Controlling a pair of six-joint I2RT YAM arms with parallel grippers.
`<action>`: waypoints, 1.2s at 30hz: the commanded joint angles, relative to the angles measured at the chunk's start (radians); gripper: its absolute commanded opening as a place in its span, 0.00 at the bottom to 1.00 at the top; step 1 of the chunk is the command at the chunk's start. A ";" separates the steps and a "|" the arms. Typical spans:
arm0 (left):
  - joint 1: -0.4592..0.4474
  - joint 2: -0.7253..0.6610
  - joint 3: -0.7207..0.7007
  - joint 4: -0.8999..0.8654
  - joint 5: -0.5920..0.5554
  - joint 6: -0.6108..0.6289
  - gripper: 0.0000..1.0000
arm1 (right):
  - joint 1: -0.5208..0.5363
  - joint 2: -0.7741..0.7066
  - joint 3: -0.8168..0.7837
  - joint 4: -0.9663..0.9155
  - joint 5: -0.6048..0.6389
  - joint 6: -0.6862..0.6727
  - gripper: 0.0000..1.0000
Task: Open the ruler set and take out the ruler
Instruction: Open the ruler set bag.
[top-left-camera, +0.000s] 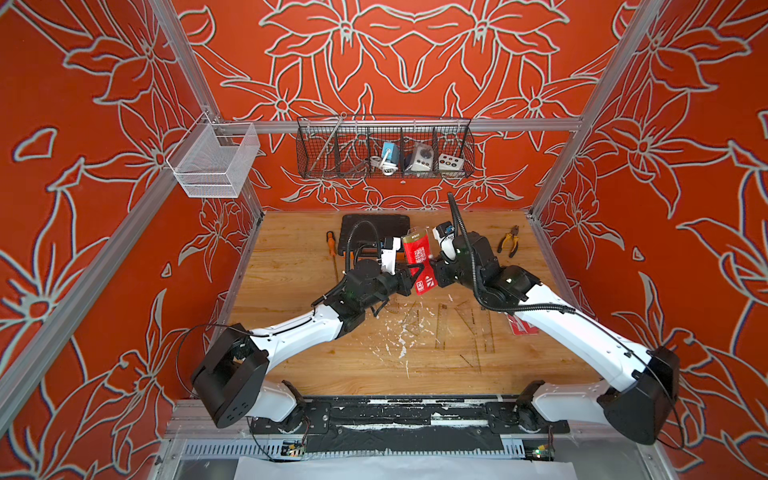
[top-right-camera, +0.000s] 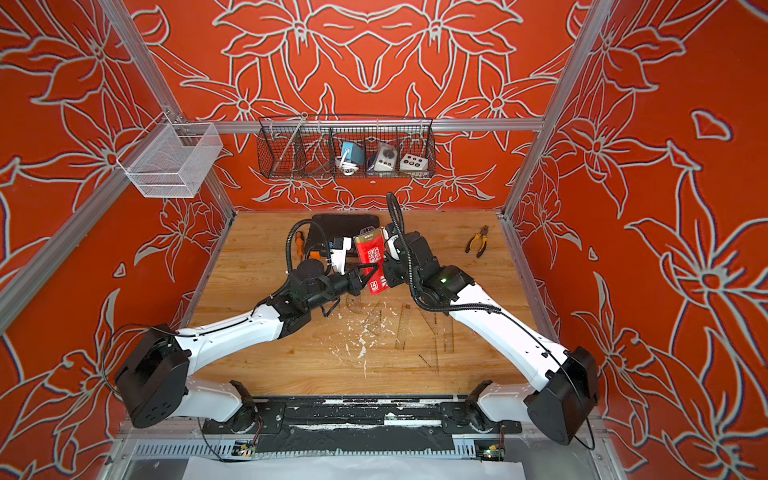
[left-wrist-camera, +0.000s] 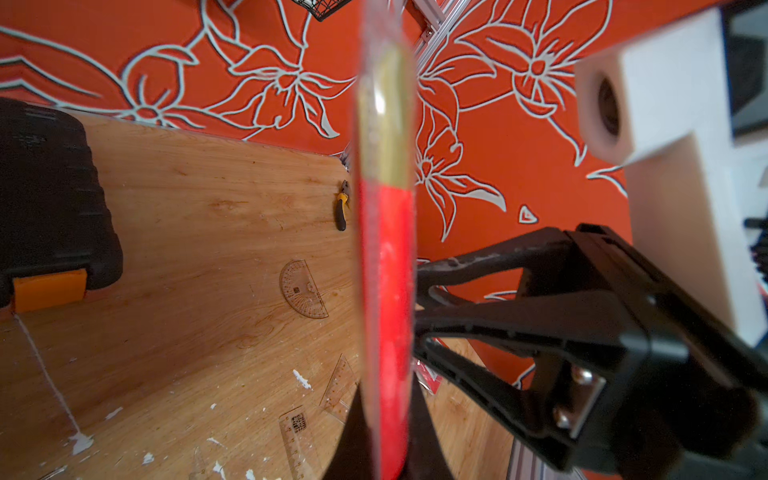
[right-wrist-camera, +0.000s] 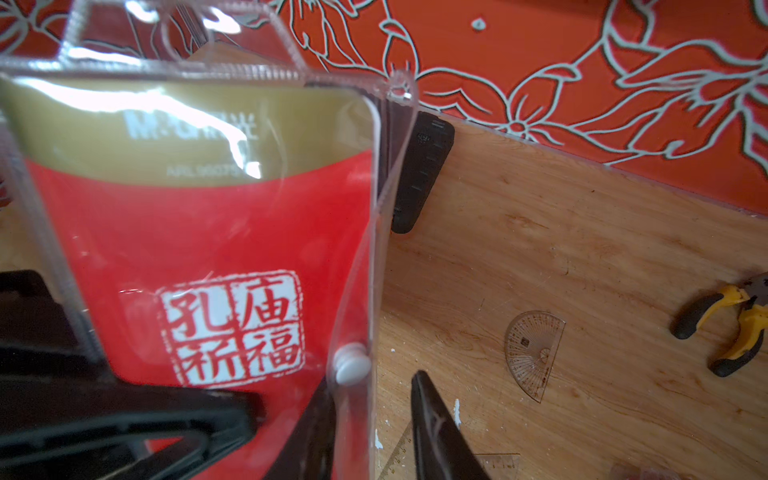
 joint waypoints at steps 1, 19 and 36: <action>-0.025 0.000 0.039 0.036 0.037 0.020 0.00 | 0.014 0.018 0.032 0.031 0.047 -0.017 0.33; -0.031 -0.020 0.015 0.041 0.035 0.031 0.00 | 0.013 0.042 0.041 0.003 0.183 -0.023 0.00; -0.031 -0.043 -0.018 0.014 0.002 0.046 0.00 | -0.007 0.016 0.047 -0.073 0.371 -0.026 0.00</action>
